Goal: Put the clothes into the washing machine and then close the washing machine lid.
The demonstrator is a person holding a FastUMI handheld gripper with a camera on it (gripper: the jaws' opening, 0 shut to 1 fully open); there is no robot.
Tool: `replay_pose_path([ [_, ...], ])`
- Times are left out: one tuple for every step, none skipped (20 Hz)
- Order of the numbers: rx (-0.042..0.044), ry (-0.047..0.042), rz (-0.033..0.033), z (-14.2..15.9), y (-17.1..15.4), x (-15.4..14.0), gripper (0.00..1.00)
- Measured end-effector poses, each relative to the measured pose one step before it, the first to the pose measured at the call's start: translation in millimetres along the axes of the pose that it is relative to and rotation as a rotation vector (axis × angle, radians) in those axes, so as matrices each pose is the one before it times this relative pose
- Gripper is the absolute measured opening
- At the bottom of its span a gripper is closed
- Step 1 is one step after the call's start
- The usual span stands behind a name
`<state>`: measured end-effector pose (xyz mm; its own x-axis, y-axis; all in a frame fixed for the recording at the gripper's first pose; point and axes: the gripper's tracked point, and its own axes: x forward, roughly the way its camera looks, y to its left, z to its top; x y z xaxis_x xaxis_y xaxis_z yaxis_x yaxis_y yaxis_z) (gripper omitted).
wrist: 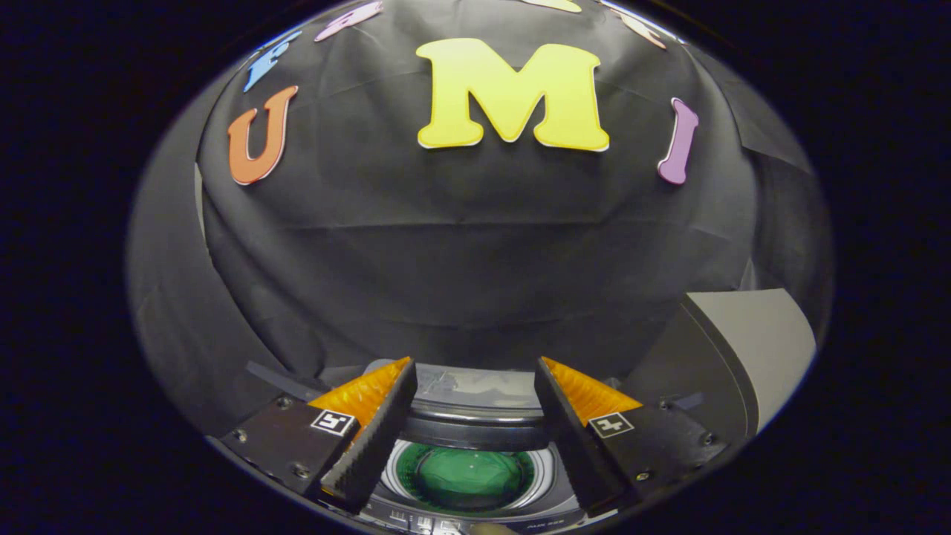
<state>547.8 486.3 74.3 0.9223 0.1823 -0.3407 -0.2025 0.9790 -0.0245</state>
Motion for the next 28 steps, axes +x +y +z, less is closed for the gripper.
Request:
replay_pose_path([
  [0.00193,0.00985,0.00345,-4.61,0.09,-2.89,0.99],
  [0.00396,0.00662,0.00147,-3.62,0.43,-1.79,0.99],
  [0.00153,0.01137,0.00181,-5.12,0.95,-1.86,0.99],
  [-0.00047,0.01485,0.00338,-5.28,0.96,-2.46,0.99],
  [0.00014,0.01482,0.00346,-8.07,1.23,-2.17,0.99],
  [-0.00526,0.0295,0.0012,-10.42,0.78,0.41,0.98],
  [-0.00263,0.0353,0.0046,-11.25,1.74,-2.23,0.98],
  [-0.00021,0.02903,0.0053,-11.84,2.36,-0.22,0.98],
  [-0.00625,0.0309,-0.00584,-15.07,-0.37,4.81,0.98],
  [-0.01564,0.03325,-0.00634,-13.42,-0.13,1.34,0.98],
  [-0.01625,0.02574,-0.00433,-12.27,0.01,1.83,0.98],
  [-0.00958,0.02196,0.00166,-11.64,2.54,1.83,0.98],
  [-0.00426,0.01605,0.00351,-8.46,2.62,1.79,0.98],
  [-0.00139,0.01215,0.00163,-6.84,1.55,0.49,0.98],
  [0.00235,0.00664,0.00315,-2.16,-0.26,-0.11,0.98],
  [-0.00012,0.00112,0.00061,0.77,0.47,-0.49,0.98],
  [-0.0015,-0.00311,0.00146,-0.6,0.44,-1.11,0.98],
  [-0.00495,-0.00389,0.00245,0.65,-0.03,-1.63,0.98],
  [-0.00367,-0.00743,-0.00199,0.74,-1.21,-2.35,0.98],
  [0.00255,-0.00931,-0.00031,2.78,-1.22,-3.03,0.98],
  [0.00591,-0.01031,0.00422,2.33,0.64,-3.39,0.98],
  [0.00769,-0.01545,0.00317,3.33,-1.3,-6.18,0.98],
  [0.00499,-0.011,0.00162,1.57,-3.76,-11.18,0.98],
  [0.00409,-0.01722,0.00475,-2.02,-4.34,-12.37,0.98],
  [0.00451,-0.024,0.00524,2.12,-4.06,-12.52,0.98],
  [0.00314,-0.02542,0.00644,3.11,-4.92,-13.34,0.98],
  [0.00117,-0.03168,0.00871,5.09,-5.41,-15.43,0.98],
  [0.00111,-0.03104,0.01019,4.98,-4.0,-17.61,0.98],
])
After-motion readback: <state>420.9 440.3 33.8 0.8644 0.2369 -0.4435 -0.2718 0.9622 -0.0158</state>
